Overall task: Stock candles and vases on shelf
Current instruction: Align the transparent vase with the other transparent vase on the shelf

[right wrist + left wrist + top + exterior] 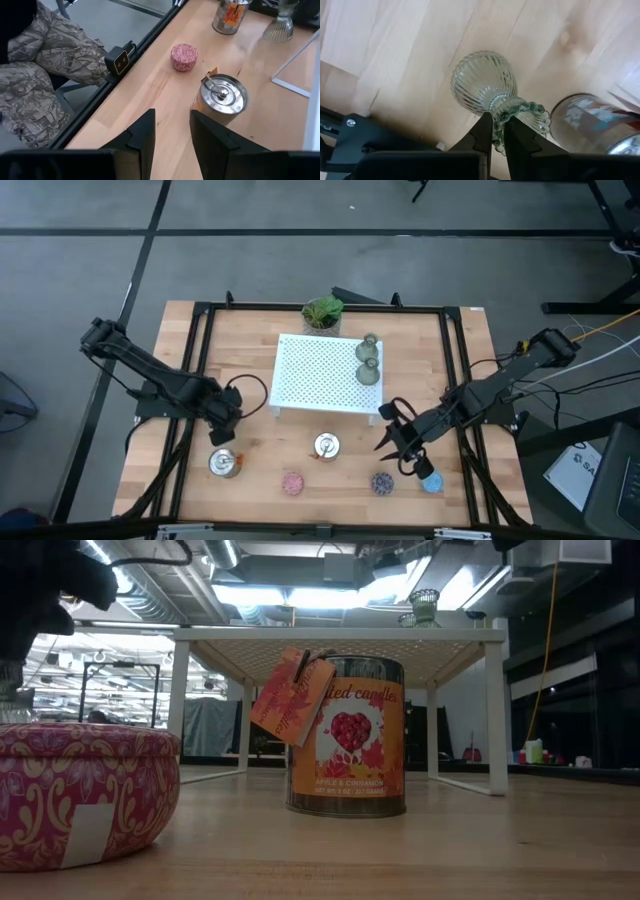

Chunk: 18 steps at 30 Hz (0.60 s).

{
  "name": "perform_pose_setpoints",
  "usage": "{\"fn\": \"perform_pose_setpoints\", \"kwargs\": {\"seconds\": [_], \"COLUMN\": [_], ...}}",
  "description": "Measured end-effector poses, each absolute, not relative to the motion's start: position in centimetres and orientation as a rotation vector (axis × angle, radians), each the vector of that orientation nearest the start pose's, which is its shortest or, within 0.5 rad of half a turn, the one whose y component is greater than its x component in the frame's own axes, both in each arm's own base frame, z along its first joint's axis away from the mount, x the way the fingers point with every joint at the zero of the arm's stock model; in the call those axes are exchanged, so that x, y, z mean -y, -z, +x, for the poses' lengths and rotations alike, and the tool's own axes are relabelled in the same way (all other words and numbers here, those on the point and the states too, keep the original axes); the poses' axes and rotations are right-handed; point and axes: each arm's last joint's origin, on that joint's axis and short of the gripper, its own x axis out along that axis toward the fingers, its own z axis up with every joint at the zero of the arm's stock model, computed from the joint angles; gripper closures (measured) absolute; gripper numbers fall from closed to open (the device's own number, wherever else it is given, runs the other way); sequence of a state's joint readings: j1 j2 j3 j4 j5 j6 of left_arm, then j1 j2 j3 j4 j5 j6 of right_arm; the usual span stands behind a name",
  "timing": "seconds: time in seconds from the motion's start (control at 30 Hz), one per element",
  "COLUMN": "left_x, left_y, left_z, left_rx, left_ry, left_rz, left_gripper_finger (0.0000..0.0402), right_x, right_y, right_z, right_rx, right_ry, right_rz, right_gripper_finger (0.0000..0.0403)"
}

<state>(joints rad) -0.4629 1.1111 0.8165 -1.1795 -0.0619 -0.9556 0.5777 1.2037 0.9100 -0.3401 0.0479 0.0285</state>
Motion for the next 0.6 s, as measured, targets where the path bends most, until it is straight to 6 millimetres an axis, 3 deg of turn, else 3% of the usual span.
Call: {"fn": "perform_pose_setpoints", "kwargs": {"seconds": [0.6], "left_x": [6.5], "left_y": [-31.2], "left_z": [15.2], "left_rx": [-1.281], "left_ry": [-0.341], "left_rz": [-0.418], "left_gripper_finger": [0.0379], "right_x": [-13.6], "right_y": [-27.9], "right_z": [21.1], "right_rx": [-0.654], "right_ry": [-0.486], "right_rz": [-0.139], "right_gripper_finger": [0.0279]}}
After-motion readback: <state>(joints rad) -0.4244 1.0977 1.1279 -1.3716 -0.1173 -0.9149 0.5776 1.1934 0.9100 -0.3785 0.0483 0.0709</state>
